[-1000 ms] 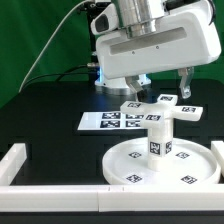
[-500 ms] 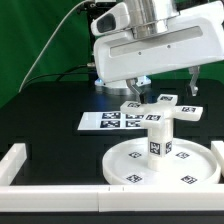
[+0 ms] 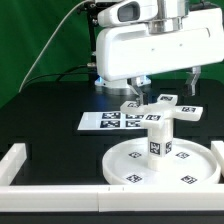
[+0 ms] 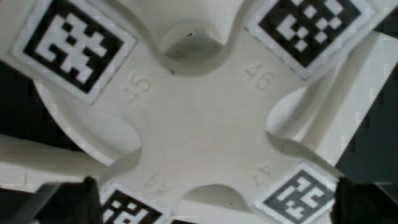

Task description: Assemble round table

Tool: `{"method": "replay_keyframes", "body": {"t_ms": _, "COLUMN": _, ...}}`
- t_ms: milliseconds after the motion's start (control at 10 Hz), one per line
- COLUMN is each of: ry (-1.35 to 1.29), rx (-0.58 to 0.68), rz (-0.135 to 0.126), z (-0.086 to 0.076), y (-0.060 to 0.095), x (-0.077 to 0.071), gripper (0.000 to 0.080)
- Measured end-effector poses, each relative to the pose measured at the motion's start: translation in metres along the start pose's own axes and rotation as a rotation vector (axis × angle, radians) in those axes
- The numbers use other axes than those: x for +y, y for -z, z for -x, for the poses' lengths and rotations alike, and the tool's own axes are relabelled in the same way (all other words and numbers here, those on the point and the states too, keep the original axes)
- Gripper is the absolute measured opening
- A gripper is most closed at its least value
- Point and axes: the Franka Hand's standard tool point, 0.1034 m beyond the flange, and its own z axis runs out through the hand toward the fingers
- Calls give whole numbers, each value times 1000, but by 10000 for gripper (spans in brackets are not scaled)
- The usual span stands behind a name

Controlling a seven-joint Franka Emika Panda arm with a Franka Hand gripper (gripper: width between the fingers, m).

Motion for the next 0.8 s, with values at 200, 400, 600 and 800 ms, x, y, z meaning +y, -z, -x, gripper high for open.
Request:
{"method": "replay_keyframes", "body": {"t_ms": 200, "ry": -10, "rx": -8, "rz": -1, "z": 3, "y": -4, "x": 2, "gripper": 649}}
{"method": "replay_keyframes", "body": {"t_ms": 400, "ry": -43, "rx": -21, "rz": 1, "z": 8, "y": -6, "x": 13, "gripper": 649}}
{"method": "replay_keyframes", "body": {"t_ms": 600, "ry": -38, "rx": -24, "rz": 0, "z": 8, "y": -14, "x": 2, "gripper": 649}}
{"method": "replay_keyframes", "body": {"t_ms": 800, "ry": -36, "rx": -23, "rz": -1, "z": 8, "y": -18, "x": 0, "gripper": 649}}
